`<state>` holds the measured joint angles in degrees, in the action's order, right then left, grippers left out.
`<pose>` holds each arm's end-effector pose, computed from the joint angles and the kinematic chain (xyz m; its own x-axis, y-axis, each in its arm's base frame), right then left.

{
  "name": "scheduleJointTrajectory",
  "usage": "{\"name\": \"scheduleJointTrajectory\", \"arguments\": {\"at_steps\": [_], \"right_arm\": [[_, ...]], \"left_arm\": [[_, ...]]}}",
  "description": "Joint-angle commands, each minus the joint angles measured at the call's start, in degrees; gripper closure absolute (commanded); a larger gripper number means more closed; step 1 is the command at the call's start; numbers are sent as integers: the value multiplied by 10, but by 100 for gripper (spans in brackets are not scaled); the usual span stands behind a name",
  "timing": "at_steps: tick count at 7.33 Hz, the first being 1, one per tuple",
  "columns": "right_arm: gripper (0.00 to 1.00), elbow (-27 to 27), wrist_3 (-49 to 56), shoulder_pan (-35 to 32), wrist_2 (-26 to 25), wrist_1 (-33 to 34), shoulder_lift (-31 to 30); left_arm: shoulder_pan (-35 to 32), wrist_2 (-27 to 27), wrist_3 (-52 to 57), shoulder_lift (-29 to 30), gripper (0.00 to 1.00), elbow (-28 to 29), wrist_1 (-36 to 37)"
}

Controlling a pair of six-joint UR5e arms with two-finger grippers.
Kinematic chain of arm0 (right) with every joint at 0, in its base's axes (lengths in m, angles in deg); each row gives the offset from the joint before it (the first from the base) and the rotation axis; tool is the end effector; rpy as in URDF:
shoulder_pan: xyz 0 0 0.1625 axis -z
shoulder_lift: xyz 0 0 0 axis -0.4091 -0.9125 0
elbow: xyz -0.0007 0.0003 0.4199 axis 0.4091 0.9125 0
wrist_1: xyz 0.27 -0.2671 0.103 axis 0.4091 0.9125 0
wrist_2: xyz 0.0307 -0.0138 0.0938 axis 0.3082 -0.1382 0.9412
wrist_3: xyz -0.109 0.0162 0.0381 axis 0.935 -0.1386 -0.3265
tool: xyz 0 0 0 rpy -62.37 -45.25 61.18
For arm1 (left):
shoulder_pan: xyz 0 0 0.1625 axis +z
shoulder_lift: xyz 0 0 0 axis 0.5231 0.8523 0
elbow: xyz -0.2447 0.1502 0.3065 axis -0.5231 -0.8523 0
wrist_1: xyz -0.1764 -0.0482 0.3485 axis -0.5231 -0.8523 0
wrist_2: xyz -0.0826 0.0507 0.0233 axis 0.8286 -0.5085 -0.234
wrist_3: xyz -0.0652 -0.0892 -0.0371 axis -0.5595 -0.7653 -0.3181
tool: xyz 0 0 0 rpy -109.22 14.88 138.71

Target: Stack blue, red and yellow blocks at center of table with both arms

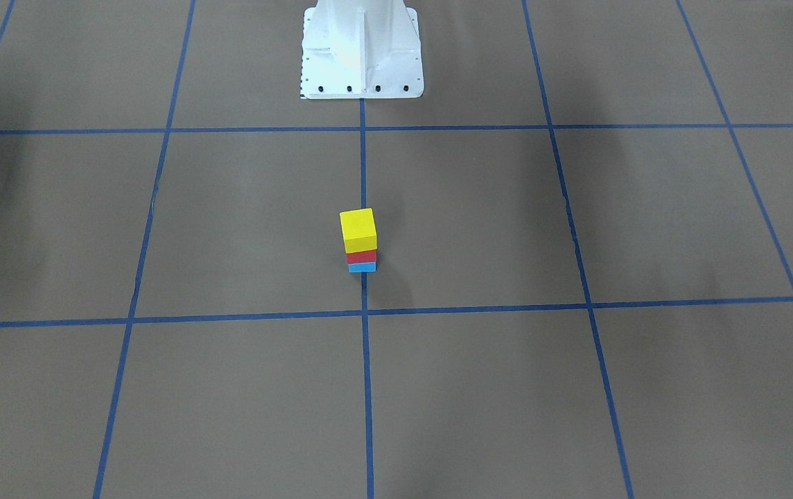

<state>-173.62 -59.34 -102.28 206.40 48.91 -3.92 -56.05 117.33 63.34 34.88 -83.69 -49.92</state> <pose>-0.0383 -0.4569 0.6107 0.7381 -0.0048 0.6747 -0.0002 1.0000 0.0073 -0.0317 -0.4098 0.5981 0.6839 0.1127 -0.7208 -0.0821 0.9936 0.0775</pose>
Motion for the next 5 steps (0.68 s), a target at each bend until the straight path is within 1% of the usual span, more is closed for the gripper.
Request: {"name": "scheduleJointTrajectory", "arguments": {"at_steps": [1,5], "right_arm": [[0,0,1,0,-1,-1,2],[0,-1,1,0,-2,-2,7]], "left_arm": [[0,1,1,-10,0,-10,-5],[0,1,1,0,0,-6,-5]]}}
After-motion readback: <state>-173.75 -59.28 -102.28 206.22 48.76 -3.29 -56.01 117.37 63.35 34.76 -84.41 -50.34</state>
